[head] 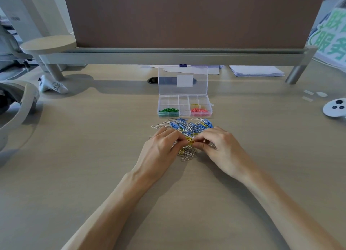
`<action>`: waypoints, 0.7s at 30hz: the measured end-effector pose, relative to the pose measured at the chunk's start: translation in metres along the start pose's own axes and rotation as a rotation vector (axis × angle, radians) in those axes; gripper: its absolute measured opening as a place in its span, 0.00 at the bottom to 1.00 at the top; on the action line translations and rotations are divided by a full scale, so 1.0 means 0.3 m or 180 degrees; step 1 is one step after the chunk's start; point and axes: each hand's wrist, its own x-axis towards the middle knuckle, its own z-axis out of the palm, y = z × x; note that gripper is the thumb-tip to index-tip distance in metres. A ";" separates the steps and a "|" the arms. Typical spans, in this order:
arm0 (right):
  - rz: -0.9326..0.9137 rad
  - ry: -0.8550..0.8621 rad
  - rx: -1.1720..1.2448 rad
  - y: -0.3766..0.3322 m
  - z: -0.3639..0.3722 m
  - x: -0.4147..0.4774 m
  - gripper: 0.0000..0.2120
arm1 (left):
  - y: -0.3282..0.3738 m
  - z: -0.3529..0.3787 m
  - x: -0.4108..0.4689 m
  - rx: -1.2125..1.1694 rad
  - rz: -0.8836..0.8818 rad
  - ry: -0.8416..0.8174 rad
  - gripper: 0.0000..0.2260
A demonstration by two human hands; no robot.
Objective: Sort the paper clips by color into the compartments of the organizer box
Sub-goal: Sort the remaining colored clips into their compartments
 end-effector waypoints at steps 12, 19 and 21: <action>0.0296 -0.0003 0.0476 -0.020 -0.005 -0.003 0.04 | 0.008 0.010 -0.001 -0.0070 -0.0002 0.0024 0.06; 0.0447 0.0252 0.0309 -0.001 -0.042 -0.005 0.04 | 0.018 0.034 0.004 0.0119 0.0041 -0.0144 0.12; 0.0509 0.0330 0.0300 0.005 -0.054 -0.009 0.04 | 0.023 0.041 0.007 0.0258 0.0183 -0.0197 0.10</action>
